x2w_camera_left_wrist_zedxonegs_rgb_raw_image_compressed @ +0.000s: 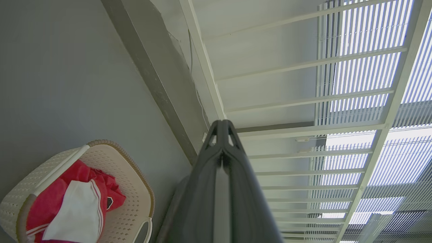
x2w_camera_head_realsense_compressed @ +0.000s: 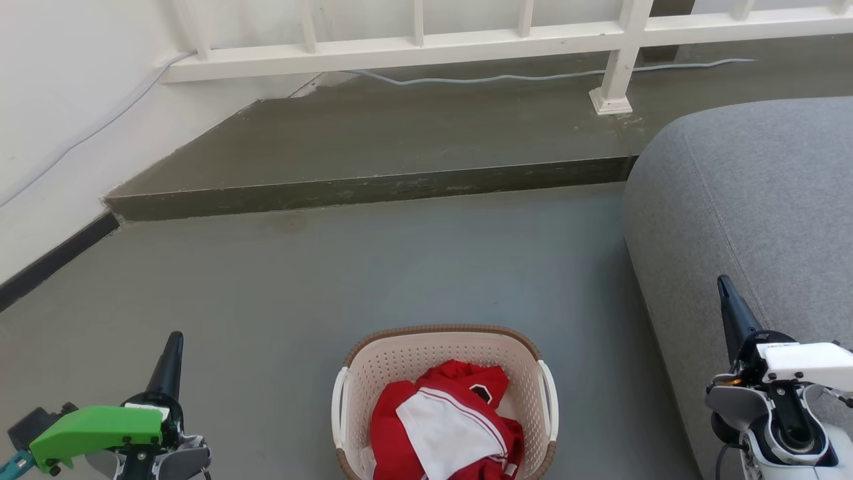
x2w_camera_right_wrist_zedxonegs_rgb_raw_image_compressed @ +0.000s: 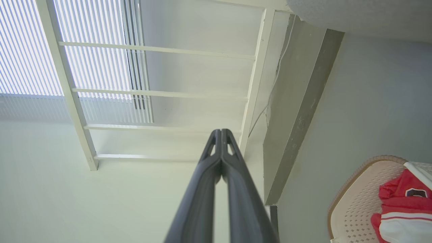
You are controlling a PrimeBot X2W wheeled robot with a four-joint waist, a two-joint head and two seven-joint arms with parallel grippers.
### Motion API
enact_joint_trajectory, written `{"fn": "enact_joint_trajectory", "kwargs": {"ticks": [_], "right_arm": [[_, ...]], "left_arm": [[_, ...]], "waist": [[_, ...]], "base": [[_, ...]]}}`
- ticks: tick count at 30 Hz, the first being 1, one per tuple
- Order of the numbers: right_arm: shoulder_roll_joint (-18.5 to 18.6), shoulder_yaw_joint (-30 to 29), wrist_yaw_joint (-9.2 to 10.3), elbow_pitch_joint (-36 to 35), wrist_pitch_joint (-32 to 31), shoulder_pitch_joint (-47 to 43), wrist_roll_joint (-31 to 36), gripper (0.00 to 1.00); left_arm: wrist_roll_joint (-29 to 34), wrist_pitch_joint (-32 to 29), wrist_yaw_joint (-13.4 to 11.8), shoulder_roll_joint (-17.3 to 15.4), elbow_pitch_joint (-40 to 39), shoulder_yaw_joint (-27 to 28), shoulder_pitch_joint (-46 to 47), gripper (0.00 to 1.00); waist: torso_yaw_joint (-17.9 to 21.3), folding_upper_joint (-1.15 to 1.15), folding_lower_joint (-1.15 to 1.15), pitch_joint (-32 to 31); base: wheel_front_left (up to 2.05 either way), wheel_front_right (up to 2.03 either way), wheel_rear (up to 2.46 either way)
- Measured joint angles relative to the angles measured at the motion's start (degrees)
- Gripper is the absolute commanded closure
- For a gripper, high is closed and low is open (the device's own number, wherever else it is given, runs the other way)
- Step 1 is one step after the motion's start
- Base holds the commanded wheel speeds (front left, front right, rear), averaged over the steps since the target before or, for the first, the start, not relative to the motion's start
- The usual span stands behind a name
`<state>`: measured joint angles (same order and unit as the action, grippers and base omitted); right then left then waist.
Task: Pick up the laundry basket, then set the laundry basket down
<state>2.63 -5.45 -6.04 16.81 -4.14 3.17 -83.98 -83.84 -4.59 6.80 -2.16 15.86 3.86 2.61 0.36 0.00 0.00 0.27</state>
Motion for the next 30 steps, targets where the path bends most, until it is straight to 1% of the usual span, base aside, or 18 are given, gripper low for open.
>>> {"fn": "enact_joint_trajectory", "kwargs": {"ticks": [3,5,12,30], "right_arm": [[-0.2,-0.6,-0.02,-0.1,-0.5,0.1,-1.9,1.0],[-0.3,-1.1,-0.48,-0.1,-1.0,0.1,-3.5,1.0],[-0.4,-2.2,-0.54,-0.4,-2.1,0.2,-7.6,1.0],[-0.4,-2.3,-0.68,-0.4,-2.1,0.2,-7.7,1.0]], "left_arm": [[-2.0,-0.5,0.0,0.0,0.0,0.2,0.1,1.0],[-3.3,-1.0,0.0,0.0,0.0,0.4,0.1,1.0],[-7.6,-1.9,0.1,0.0,0.1,1.3,1.1,1.0],[-7.7,-1.9,0.1,0.0,0.1,1.3,1.0,1.0]], "waist": [[-0.1,0.0,0.0,0.0],[-0.2,0.0,0.0,-0.1],[-0.4,0.0,0.0,-0.1],[-0.4,0.0,0.0,-0.1]], "base": [[0.0,0.0,0.0],[0.0,0.0,0.0],[0.0,0.0,0.0],[0.0,0.0,0.0]]}}
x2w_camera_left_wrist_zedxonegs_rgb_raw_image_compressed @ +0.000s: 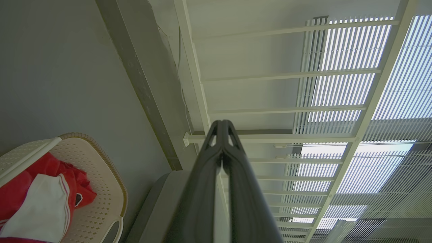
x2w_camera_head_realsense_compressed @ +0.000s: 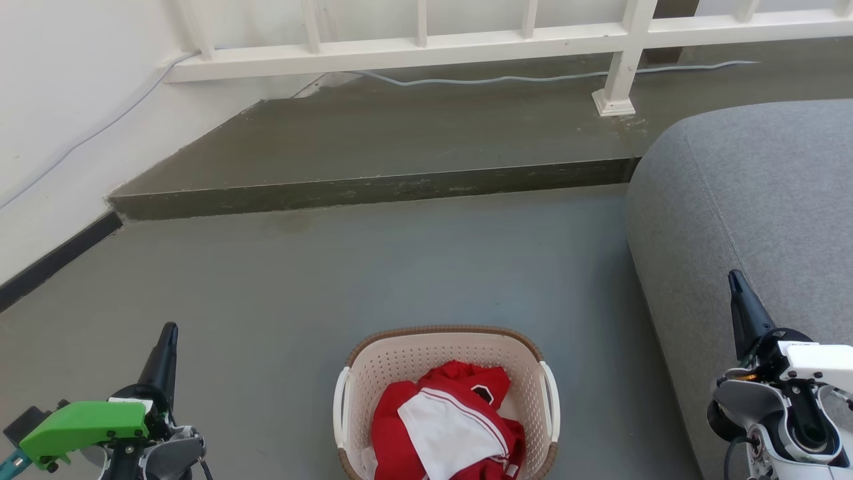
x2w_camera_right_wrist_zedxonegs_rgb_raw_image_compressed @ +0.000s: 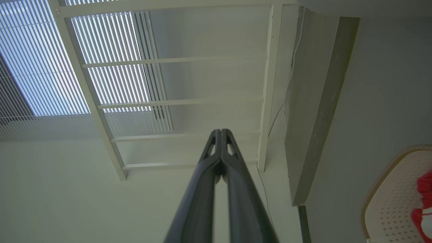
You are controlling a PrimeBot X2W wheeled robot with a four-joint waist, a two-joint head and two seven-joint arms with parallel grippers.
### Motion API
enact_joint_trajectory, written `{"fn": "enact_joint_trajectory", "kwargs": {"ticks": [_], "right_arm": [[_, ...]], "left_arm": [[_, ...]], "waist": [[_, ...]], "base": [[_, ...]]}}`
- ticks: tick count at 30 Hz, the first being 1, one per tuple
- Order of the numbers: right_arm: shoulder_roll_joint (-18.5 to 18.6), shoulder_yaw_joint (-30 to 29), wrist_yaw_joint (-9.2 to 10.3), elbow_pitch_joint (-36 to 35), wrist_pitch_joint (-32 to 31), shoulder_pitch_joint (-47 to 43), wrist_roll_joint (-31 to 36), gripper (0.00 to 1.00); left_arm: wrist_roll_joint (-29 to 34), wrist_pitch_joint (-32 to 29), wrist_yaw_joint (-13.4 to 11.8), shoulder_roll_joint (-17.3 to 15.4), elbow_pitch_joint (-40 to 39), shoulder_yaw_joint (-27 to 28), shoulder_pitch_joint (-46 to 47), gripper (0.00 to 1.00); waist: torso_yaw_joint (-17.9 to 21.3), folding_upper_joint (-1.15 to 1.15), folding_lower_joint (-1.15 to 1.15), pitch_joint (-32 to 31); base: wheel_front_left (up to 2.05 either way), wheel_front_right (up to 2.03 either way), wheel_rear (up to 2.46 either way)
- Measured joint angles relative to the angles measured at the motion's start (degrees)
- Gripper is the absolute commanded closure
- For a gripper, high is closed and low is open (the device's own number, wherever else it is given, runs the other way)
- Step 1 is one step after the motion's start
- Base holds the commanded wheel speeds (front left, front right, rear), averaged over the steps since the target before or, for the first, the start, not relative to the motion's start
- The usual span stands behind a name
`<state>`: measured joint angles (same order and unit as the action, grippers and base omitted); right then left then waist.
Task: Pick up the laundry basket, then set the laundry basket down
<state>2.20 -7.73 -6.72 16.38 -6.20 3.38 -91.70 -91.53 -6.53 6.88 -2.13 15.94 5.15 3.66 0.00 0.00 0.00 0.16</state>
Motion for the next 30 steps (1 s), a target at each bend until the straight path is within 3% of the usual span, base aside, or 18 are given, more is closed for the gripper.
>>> {"fn": "enact_joint_trajectory", "kwargs": {"ticks": [30], "right_arm": [[0.0,0.0,0.0,-0.2,0.0,0.0,0.0,1.0]], "left_arm": [[-0.1,0.0,0.0,0.0,0.0,0.0,0.0,1.0]], "waist": [[0.0,0.0,0.0,0.0]], "base": [[0.0,0.0,0.0]]}}
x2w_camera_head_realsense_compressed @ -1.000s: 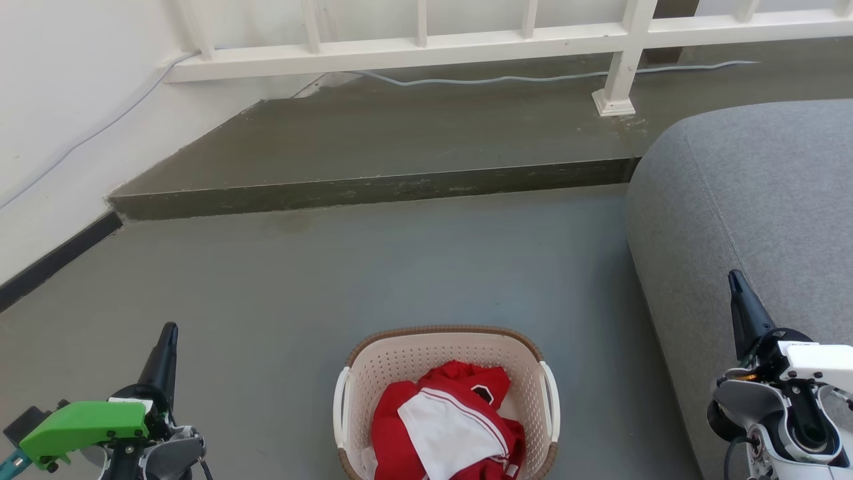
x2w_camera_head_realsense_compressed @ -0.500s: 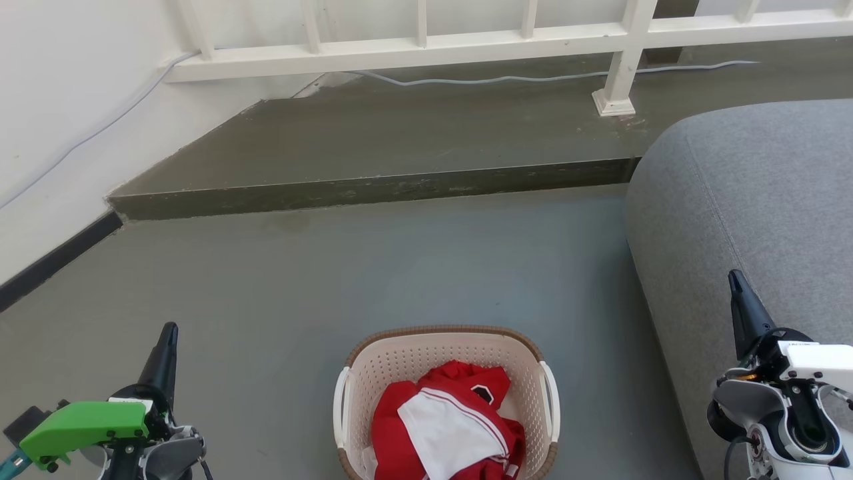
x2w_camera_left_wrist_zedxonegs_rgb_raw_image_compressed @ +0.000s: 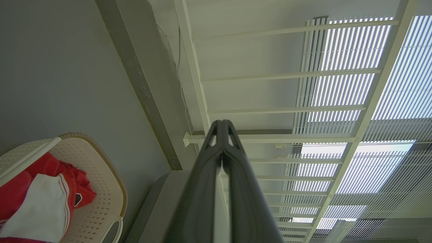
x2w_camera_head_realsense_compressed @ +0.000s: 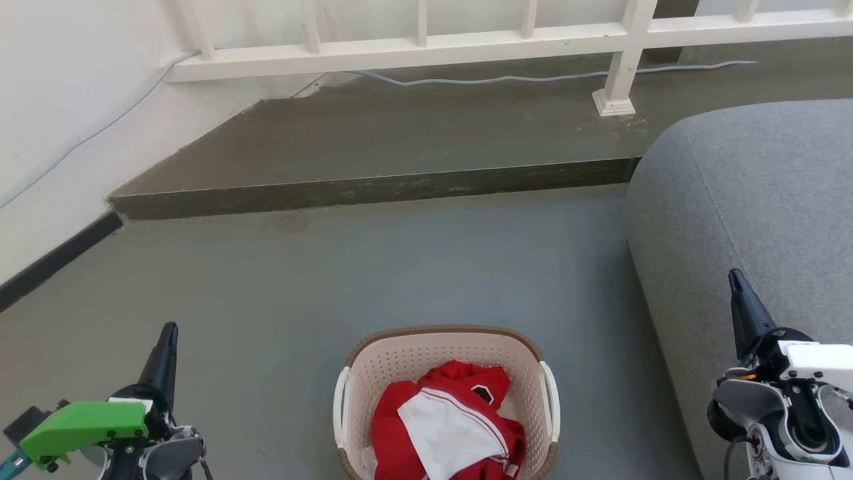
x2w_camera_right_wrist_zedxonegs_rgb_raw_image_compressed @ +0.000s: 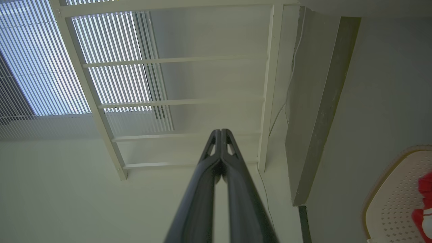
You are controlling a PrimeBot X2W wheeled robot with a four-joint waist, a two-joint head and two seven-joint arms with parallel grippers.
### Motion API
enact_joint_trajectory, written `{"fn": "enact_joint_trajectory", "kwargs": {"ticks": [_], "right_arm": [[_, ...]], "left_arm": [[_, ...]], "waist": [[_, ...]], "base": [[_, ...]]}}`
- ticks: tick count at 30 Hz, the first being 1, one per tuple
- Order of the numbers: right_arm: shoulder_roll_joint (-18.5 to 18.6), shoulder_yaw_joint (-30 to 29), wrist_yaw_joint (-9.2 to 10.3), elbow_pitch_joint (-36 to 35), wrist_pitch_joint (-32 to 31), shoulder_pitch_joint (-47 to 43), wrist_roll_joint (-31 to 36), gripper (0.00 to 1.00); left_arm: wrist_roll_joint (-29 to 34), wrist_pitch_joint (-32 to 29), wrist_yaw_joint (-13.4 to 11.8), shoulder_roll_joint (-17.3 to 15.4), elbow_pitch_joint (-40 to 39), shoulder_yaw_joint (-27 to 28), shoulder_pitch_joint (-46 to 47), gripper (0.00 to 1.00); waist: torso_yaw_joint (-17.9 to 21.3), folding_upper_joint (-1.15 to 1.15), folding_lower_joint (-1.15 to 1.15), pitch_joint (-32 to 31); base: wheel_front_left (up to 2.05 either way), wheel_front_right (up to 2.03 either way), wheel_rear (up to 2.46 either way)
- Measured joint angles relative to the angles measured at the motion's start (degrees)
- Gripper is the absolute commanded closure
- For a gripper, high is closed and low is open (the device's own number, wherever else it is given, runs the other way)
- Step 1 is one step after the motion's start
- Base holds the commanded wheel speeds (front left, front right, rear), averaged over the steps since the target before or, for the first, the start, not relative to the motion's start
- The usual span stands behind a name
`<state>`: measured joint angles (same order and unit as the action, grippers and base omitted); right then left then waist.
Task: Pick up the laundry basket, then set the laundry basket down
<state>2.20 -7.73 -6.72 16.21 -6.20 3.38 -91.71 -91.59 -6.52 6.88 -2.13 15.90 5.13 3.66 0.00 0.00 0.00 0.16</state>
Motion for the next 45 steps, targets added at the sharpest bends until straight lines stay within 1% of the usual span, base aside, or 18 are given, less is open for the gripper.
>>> {"fn": "enact_joint_trajectory", "kwargs": {"ticks": [45], "right_arm": [[0.0,0.0,0.0,-0.1,0.0,0.0,0.0,1.0]], "left_arm": [[0.0,0.0,0.0,0.0,0.0,0.0,0.0,1.0]], "waist": [[0.0,0.0,0.0,0.0]], "base": [[0.0,0.0,0.0]]}}
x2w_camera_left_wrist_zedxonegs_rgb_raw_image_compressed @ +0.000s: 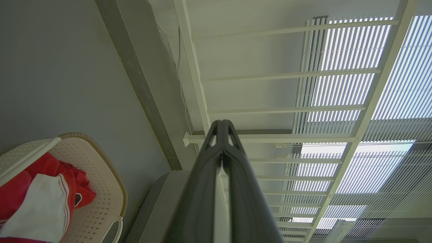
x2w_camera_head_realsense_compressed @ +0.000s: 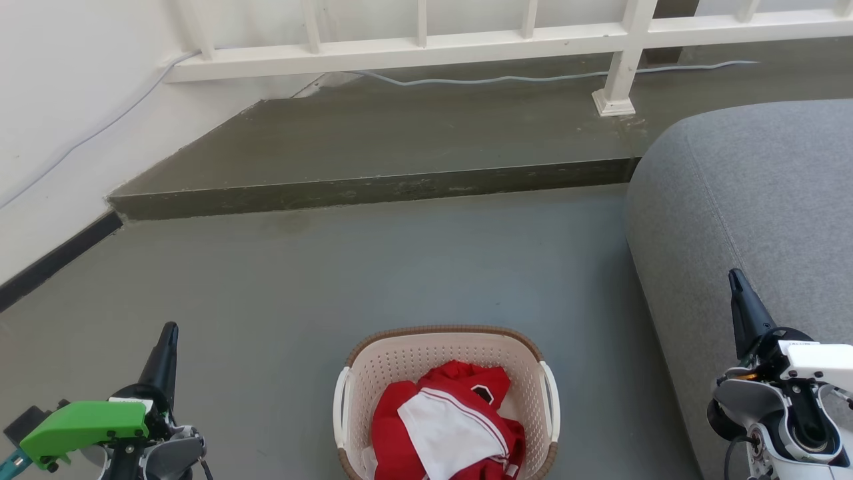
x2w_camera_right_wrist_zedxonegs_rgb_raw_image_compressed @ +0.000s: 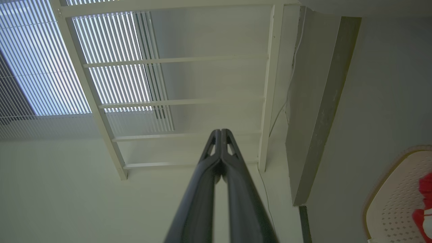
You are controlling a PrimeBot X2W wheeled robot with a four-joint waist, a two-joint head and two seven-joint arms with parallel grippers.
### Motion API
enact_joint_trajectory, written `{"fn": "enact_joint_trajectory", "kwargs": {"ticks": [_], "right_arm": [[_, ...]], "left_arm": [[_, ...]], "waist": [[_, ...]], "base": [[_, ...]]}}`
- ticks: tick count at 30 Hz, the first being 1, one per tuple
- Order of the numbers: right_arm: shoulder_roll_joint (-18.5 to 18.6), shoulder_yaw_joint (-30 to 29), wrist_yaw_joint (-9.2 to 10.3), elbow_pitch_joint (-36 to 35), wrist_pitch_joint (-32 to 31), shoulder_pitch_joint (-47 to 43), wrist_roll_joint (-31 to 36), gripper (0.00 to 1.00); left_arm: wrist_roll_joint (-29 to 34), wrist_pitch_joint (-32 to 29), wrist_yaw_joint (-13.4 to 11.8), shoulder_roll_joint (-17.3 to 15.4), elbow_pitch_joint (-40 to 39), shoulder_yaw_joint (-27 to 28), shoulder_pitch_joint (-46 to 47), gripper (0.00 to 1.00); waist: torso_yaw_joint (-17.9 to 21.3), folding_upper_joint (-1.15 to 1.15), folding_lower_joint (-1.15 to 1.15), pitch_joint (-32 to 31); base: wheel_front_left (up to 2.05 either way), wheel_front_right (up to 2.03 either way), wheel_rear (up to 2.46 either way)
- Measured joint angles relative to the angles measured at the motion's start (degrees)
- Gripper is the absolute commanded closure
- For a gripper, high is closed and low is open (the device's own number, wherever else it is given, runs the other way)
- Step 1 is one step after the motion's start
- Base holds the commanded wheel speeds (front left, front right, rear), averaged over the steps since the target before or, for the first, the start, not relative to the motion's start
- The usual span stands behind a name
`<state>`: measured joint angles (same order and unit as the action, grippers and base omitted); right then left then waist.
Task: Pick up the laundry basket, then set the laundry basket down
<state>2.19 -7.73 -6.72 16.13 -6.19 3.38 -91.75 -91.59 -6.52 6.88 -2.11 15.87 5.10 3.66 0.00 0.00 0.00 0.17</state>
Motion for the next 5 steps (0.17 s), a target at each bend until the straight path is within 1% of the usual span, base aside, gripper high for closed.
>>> {"fn": "enact_joint_trajectory", "kwargs": {"ticks": [5], "right_arm": [[0.0,0.0,0.0,0.0,0.0,0.0,0.0,1.0]], "left_arm": [[0.0,0.0,0.0,0.0,0.0,0.0,0.0,1.0]], "waist": [[0.0,0.0,0.0,0.0]], "base": [[0.0,0.0,0.0]]}}
